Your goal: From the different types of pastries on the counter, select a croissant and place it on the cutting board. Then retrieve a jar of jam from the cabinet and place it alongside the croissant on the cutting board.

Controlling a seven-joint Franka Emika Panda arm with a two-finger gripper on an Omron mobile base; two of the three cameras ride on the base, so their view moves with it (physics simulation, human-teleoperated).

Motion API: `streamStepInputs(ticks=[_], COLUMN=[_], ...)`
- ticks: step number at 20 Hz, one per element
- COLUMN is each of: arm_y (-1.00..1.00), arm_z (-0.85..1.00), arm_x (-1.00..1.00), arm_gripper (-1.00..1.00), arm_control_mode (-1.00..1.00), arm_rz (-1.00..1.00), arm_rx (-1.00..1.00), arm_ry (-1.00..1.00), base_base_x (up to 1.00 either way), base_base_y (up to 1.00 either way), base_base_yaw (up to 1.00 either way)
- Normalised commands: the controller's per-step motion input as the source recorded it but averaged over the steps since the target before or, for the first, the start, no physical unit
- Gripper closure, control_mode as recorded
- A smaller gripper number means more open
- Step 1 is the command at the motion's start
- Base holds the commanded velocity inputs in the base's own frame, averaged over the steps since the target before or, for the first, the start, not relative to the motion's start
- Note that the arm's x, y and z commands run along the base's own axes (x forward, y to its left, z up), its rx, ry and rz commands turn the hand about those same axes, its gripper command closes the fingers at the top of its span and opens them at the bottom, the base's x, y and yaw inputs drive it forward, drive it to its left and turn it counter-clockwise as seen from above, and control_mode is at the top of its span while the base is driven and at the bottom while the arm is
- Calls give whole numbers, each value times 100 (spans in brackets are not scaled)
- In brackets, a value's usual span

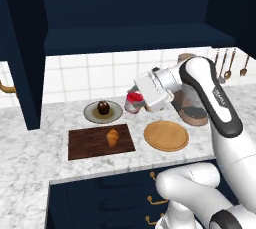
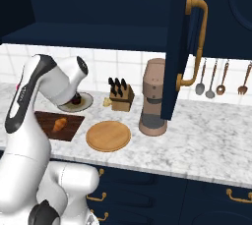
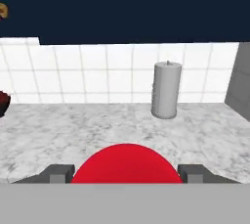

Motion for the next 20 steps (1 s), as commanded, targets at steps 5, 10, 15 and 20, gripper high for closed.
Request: streamStepInputs(ticks=[5,10,15,20], arm_y=[15,12,61,37], arm_z=[-79,-81,-53,-48], arm_x=[52,67,49,24], arm_gripper=[100,100,100,100], arm_control_mode=[-100,-100,-100,-100], arm_rz=[0,0,0,0], arm_rx=[-4,0,0,-4], arm_ry=[0,3,2,1], base_base_x=[0,0,0,0], base_base_y=[0,0,0,0], base_base_yaw=[0,0,0,0])
